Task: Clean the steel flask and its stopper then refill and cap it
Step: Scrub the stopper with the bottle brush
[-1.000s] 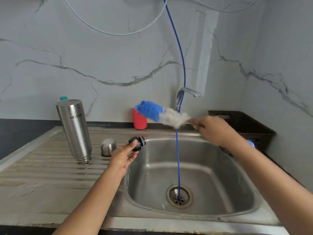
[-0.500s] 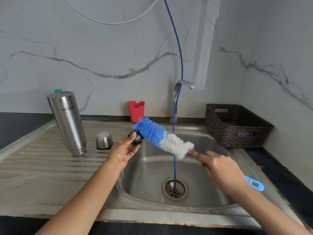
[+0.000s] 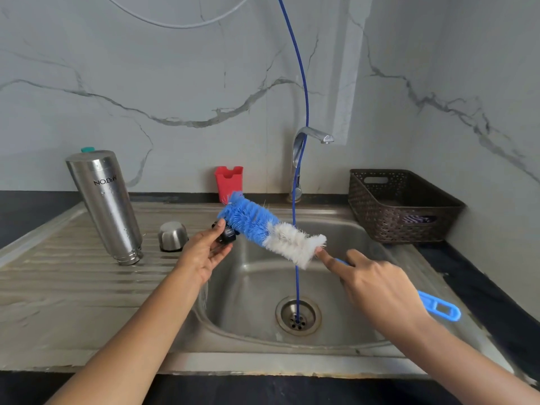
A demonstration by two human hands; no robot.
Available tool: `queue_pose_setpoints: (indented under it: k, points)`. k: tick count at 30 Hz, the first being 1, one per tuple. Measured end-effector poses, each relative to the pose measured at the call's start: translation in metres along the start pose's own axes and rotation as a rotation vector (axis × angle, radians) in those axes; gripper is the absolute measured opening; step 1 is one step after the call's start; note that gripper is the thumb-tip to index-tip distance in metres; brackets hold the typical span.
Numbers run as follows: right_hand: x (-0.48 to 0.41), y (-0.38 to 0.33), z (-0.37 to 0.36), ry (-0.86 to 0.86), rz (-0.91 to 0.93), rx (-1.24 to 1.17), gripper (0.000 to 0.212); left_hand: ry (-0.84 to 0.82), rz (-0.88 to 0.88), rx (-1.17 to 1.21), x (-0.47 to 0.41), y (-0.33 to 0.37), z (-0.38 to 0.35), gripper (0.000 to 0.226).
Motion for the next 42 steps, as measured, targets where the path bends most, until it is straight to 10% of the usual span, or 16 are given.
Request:
queue_pose_setpoints:
  k: [42]
  points:
    - [-0.011, 0.039, 0.01, -0.282, -0.111, -0.317, 0.04, -0.036, -0.549, -0.607, 0.004, 0.012, -0.01, 0.052]
Point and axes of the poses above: each hand's wrist, its own x-axis away from the middle knuckle, its own z-axis out of the back of the hand, y = z × x, the point moved 5 cm from there along -x, towards the middle knuckle, and after that the axes turned 2 degrees about z, right-handed, at the moved point
